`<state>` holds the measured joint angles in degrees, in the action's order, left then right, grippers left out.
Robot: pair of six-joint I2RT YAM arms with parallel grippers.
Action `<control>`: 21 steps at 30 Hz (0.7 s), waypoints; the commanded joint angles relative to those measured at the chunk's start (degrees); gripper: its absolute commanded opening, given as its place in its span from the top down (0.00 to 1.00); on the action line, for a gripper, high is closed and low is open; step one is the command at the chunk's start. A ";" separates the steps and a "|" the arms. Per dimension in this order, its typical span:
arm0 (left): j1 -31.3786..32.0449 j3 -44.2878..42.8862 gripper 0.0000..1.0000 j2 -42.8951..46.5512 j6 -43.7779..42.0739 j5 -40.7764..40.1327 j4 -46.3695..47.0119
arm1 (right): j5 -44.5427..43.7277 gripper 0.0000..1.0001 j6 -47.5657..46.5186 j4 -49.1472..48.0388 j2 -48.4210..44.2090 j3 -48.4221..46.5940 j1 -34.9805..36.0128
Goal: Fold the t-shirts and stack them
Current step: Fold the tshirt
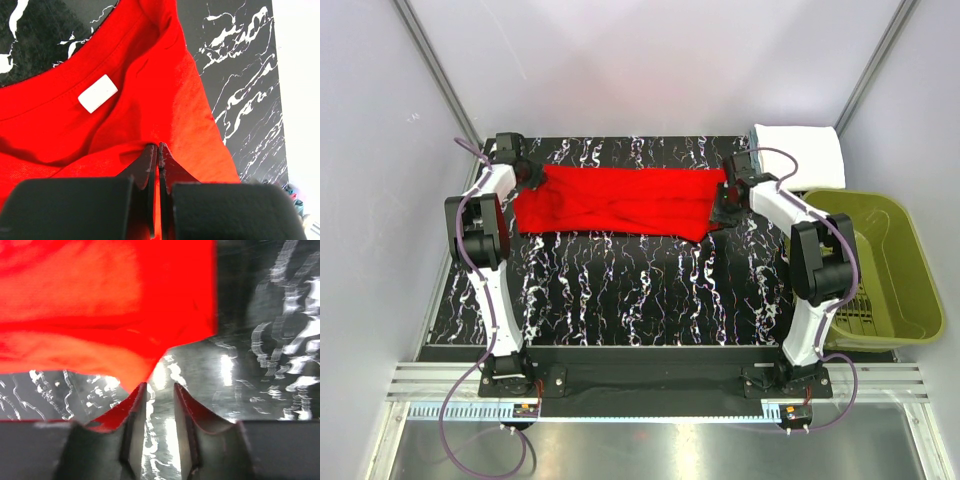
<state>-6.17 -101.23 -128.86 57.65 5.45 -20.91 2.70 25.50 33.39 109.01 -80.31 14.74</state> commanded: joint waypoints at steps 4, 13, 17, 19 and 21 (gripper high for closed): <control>-0.42 -2.83 1.00 0.10 0.54 1.23 2.27 | -1.81 0.50 -2.99 -8.93 -2.57 6.47 7.93; -0.24 -2.92 1.00 0.27 0.18 1.40 1.92 | -7.80 0.53 -5.89 -13.35 -2.49 12.20 9.25; -0.33 -2.75 1.00 0.36 0.36 1.58 1.92 | -10.24 0.55 -6.77 -12.39 -0.21 9.92 9.34; -0.33 -2.57 1.00 0.27 0.54 1.67 2.01 | -11.40 0.56 -7.39 -11.77 1.20 8.16 9.34; -0.42 -2.39 1.00 0.36 0.62 1.93 2.27 | -11.75 0.64 -8.09 -12.29 1.38 7.37 9.25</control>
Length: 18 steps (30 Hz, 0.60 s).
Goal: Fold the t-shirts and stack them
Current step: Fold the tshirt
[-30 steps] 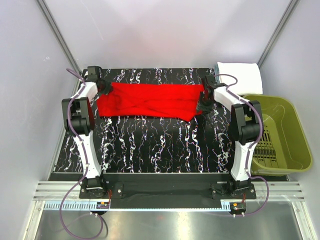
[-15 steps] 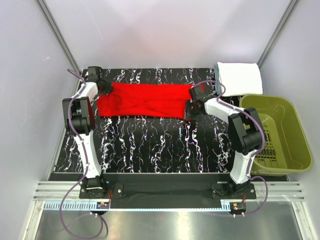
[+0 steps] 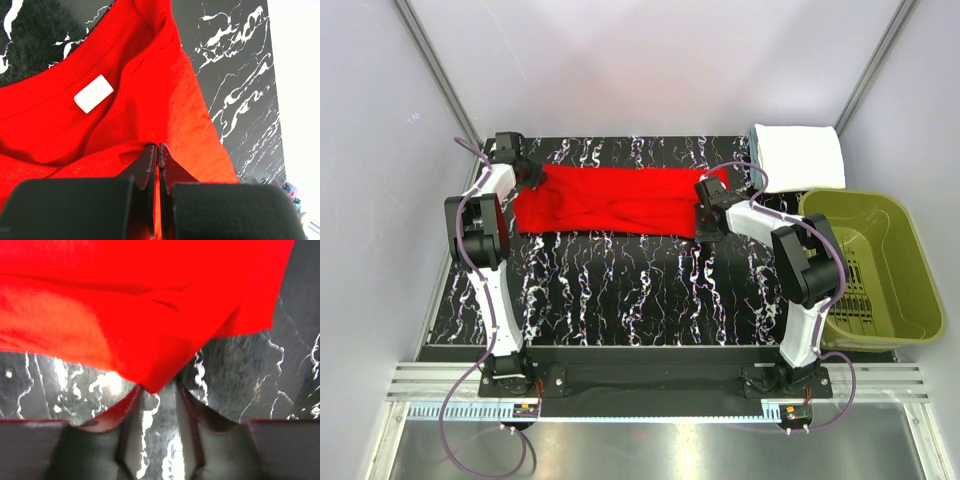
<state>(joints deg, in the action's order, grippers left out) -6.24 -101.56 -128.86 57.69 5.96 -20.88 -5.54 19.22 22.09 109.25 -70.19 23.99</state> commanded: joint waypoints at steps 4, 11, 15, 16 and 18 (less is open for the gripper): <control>-0.26 -1.89 1.00 0.54 0.41 1.78 2.25 | -4.47 0.99 -3.05 1.37 0.18 -5.21 0.09; -0.26 -1.36 1.00 1.24 0.23 1.95 2.25 | -4.22 1.00 -6.74 12.00 -2.81 -11.01 0.09; -0.26 -0.40 1.00 2.20 0.23 1.87 2.08 | -3.51 1.00 -7.01 21.12 -4.13 -13.30 0.09; -0.26 -0.05 1.00 2.38 0.32 1.87 2.25 | -2.99 1.00 -7.35 22.90 -3.96 -14.00 0.09; -0.26 0.48 1.00 2.82 0.58 2.04 2.43 | -2.20 1.00 -7.27 27.28 -3.61 -15.41 0.01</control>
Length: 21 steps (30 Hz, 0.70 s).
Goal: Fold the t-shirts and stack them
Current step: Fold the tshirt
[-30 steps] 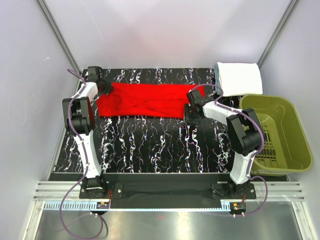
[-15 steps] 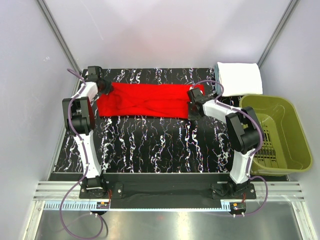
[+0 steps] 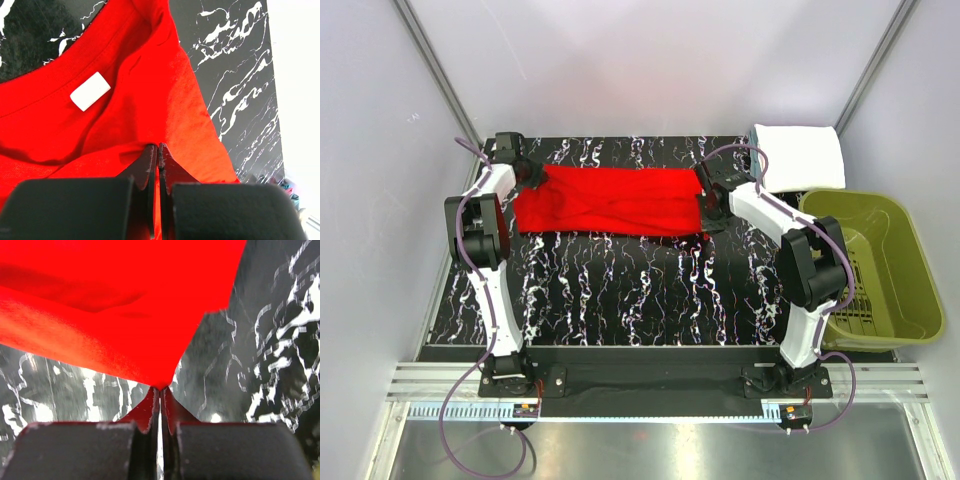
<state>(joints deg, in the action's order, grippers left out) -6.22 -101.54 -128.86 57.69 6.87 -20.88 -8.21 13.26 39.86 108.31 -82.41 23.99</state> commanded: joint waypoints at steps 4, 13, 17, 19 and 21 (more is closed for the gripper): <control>-0.20 2.22 1.00 4.14 0.76 1.56 2.95 | 1.52 1.00 -0.78 13.66 -3.72 -3.46 0.01; -0.20 2.31 1.00 3.44 1.11 1.04 3.04 | -3.01 1.00 -8.75 17.37 4.08 -15.90 -0.17; -0.20 1.52 1.00 3.43 0.67 -1.93 2.25 | -10.85 0.96 -15.52 19.03 13.75 -28.57 -0.43; -0.20 0.99 1.00 3.61 -0.03 -3.35 1.81 | -15.06 0.80 -19.91 18.68 18.32 -35.23 -0.43; -0.20 0.29 1.00 4.05 -0.74 -4.85 1.72 | -17.19 0.77 -22.21 17.36 22.35 -39.47 -0.96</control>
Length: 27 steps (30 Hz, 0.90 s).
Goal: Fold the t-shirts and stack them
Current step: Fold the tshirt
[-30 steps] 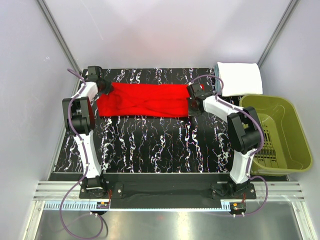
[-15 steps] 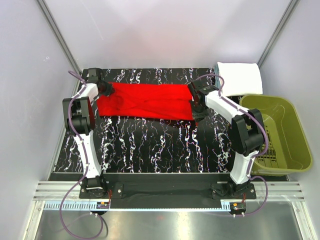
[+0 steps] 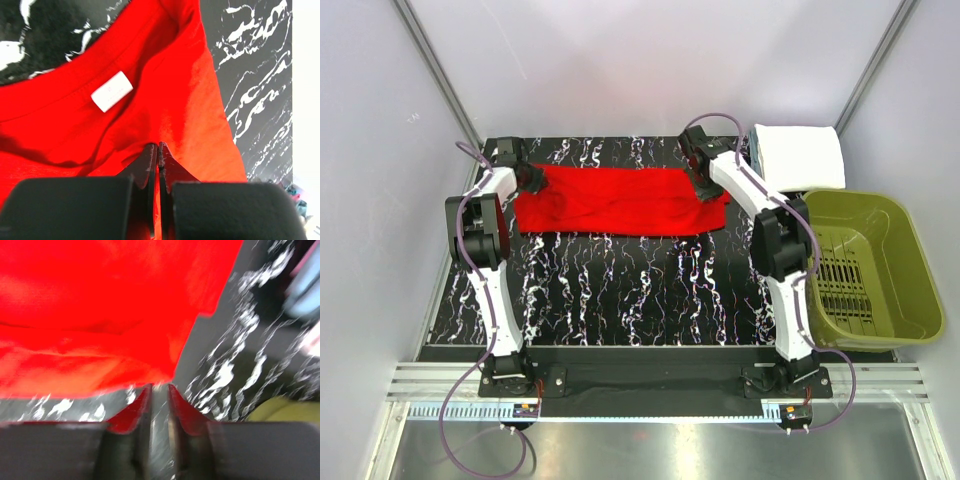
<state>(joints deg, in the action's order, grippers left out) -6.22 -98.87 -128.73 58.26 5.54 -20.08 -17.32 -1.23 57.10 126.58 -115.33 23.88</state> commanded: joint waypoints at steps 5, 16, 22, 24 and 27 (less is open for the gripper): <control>-0.20 -4.92 1.00 2.34 -1.92 -3.87 -0.40 | -8.35 0.58 -7.04 0.99 8.33 -15.54 -3.74; -0.29 -4.75 1.00 2.43 -1.48 -3.52 0.21 | 30.06 0.59 -4.99 -2.62 -1.34 -1.57 -13.51; -0.29 -5.02 1.00 1.81 -1.31 -2.82 0.56 | 33.31 0.46 -12.47 -8.12 -5.37 5.97 -13.42; -0.29 -5.02 1.00 1.55 -1.04 -2.20 1.00 | 35.07 0.46 -14.40 -10.94 -7.84 8.53 -13.42; -0.29 -5.28 1.00 1.20 -0.60 -1.67 1.18 | 34.72 0.47 -16.77 -13.77 -8.46 9.86 -13.42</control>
<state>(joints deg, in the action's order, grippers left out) -6.22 -102.10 -128.73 57.08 3.51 -21.28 14.20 -12.95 49.12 123.00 -105.45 10.35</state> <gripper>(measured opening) 0.012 0.536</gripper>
